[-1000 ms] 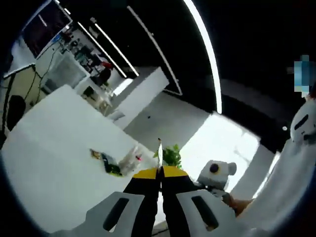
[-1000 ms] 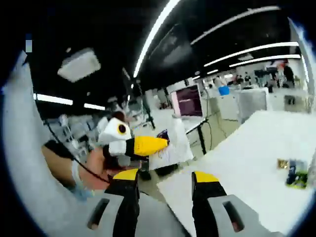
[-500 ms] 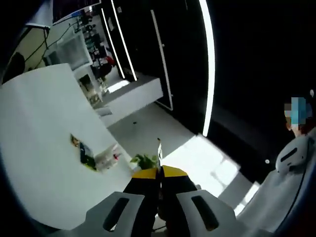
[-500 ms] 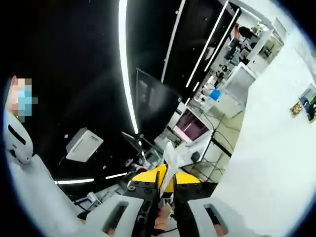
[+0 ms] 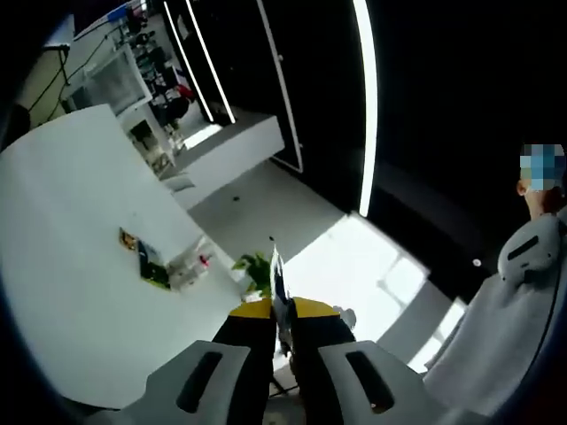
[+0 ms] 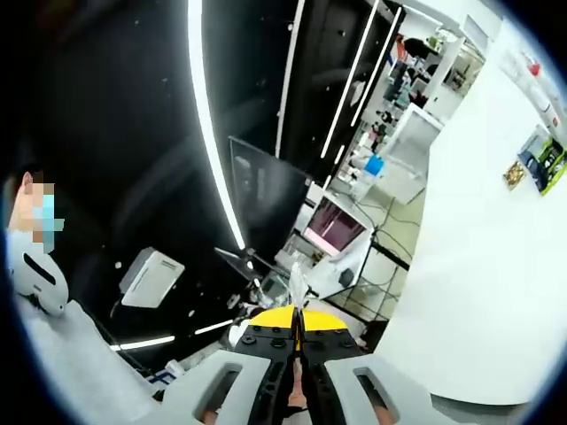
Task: Arrange the skincare products in the storage area until every visible bottle or jar stands upright without overlapping.
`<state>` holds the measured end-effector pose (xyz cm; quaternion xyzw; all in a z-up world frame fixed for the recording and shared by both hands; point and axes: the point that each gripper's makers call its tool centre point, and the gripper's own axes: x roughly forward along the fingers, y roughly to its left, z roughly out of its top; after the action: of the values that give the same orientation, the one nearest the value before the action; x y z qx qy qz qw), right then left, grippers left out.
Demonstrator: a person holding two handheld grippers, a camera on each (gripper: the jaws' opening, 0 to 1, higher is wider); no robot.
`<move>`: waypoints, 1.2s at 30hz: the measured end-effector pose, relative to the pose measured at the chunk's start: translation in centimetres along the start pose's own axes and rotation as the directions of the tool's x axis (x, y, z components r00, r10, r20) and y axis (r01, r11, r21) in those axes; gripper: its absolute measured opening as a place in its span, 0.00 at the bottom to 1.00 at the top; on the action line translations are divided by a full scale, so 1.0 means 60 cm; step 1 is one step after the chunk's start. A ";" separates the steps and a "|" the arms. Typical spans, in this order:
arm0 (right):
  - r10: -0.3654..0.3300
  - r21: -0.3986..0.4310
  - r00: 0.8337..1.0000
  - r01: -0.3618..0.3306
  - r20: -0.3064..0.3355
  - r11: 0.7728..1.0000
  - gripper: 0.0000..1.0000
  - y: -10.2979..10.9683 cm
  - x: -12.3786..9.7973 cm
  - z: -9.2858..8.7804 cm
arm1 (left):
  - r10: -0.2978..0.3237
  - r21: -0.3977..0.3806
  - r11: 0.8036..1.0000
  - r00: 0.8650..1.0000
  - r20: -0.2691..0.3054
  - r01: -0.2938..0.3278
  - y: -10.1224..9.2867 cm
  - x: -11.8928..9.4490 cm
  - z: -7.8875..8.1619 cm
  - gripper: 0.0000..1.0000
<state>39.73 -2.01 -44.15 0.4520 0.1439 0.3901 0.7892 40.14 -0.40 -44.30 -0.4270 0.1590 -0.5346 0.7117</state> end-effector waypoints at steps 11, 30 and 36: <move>-0.021 -0.109 0.964 -0.008 -0.267 0.994 0.00 0.002 -0.043 -0.010 | -0.063 -0.025 0.998 0.998 -0.006 0.063 -0.007 0.000 -0.001 0.12; -0.060 -0.154 0.952 0.014 -0.301 0.988 0.00 0.001 -0.032 -0.015 | -0.076 -0.046 0.996 0.996 -0.053 0.073 -0.003 0.006 -0.020 0.00; -0.084 -0.144 0.959 0.046 -0.270 0.988 0.03 -0.010 -0.027 -0.027 | -0.077 -0.087 0.993 0.997 -0.023 0.075 0.001 0.002 -0.011 0.00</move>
<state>38.00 -2.39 -45.74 0.3335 0.2399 0.4317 0.8031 39.78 -0.80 -44.67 -0.4559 0.1749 -0.5594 0.6698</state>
